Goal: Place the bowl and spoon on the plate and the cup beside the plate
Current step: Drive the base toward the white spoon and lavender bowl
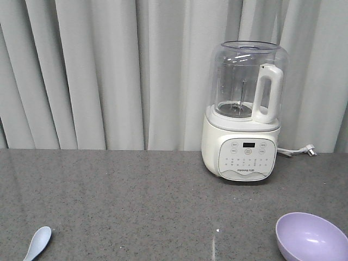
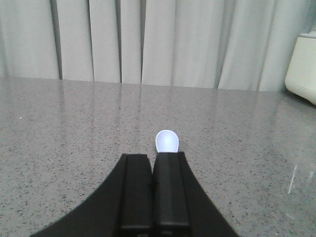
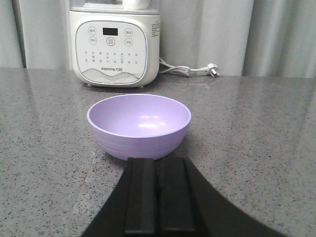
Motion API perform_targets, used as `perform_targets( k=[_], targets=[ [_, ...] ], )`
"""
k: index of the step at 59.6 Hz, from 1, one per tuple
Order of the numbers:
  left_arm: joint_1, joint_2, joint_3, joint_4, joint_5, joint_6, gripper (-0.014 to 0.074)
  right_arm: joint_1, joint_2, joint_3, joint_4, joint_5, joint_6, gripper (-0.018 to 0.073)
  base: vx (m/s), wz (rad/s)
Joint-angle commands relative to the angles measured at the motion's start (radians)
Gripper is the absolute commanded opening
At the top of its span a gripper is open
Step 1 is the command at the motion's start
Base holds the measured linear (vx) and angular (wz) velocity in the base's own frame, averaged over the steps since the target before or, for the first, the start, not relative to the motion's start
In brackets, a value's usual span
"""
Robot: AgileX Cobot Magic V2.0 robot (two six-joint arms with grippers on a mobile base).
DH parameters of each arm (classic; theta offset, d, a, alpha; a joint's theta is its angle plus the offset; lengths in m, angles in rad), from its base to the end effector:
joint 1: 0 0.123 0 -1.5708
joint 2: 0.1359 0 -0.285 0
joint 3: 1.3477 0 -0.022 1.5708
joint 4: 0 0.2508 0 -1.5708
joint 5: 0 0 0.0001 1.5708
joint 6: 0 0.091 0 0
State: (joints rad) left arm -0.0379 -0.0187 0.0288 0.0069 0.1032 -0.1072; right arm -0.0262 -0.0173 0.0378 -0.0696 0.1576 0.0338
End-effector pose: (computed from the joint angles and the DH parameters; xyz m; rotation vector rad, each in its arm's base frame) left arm 0.0562 -0.0021 0.1951 -0.0504 1.5971 -0.1070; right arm 0.0563 -0.0025 0.1871 0.0010 1.6616 -0.0555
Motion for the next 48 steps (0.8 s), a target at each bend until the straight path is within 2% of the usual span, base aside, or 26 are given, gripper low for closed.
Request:
perform_targets(
  k=[1, 5, 13, 16, 21, 28, 35, 39, 43, 48],
  targets=[
    [-0.009, -0.008, -0.036, -0.007, -0.089, -0.009, -0.0006, -0.006, 0.001, -0.004, -0.007, -0.113, 0.0, -0.0008, 0.0, 0.0],
    [-0.008, -0.008, -0.036, -0.007, -0.116, -0.005, -0.0006, -0.006, 0.001, -0.004, -0.007, -0.158, 0.0, -0.0008, 0.0, 0.0],
    [-0.008, -0.008, -0.039, 0.005, -0.312, -0.01, -0.0006, -0.006, 0.001, -0.007, 0.032, -0.337, 0.005, -0.0008, 0.0, 0.0],
    [-0.008, -0.008, -0.05, -0.007, -0.348, -0.019, -0.0006, -0.006, 0.001, -0.025, 0.045, -0.383, 0.005, -0.0008, 0.0, 0.0],
    [-0.008, 0.0, -0.123, -0.025, -0.307, -0.056, -0.0006, -0.006, 0.002, -0.112, 0.046, -0.355, 0.005, -0.0008, 0.0, 0.0],
    [-0.008, 0.092, -0.373, -0.017, -0.218, -0.002, -0.0006, -0.006, 0.054, -0.318, 0.014, -0.276, -0.042, -0.0008, 0.0, 0.0],
    [-0.009, 0.312, -0.686, -0.017, -0.103, 0.102, -0.0006, -0.006, 0.262, -0.621, 0.015, -0.183, -0.066, -0.0008, 0.0, 0.0],
    [-0.009, 0.468, -0.851, -0.017, -0.033, 0.107, -0.0006, -0.006, 0.422, -0.78, 0.019, -0.143, -0.066, -0.0008, 0.0, 0.0],
    [-0.009, 0.581, -0.947, -0.017, 0.003, 0.107, -0.0006, -0.006, 0.549, -0.882, 0.019, -0.126, -0.065, -0.0008, 0.0, 0.0],
    [-0.009, 0.702, -1.011, -0.017, -0.013, 0.107, -0.0006, -0.006, 0.693, -0.977, 0.024, -0.132, -0.058, -0.0008, 0.0, 0.0]
  ],
)
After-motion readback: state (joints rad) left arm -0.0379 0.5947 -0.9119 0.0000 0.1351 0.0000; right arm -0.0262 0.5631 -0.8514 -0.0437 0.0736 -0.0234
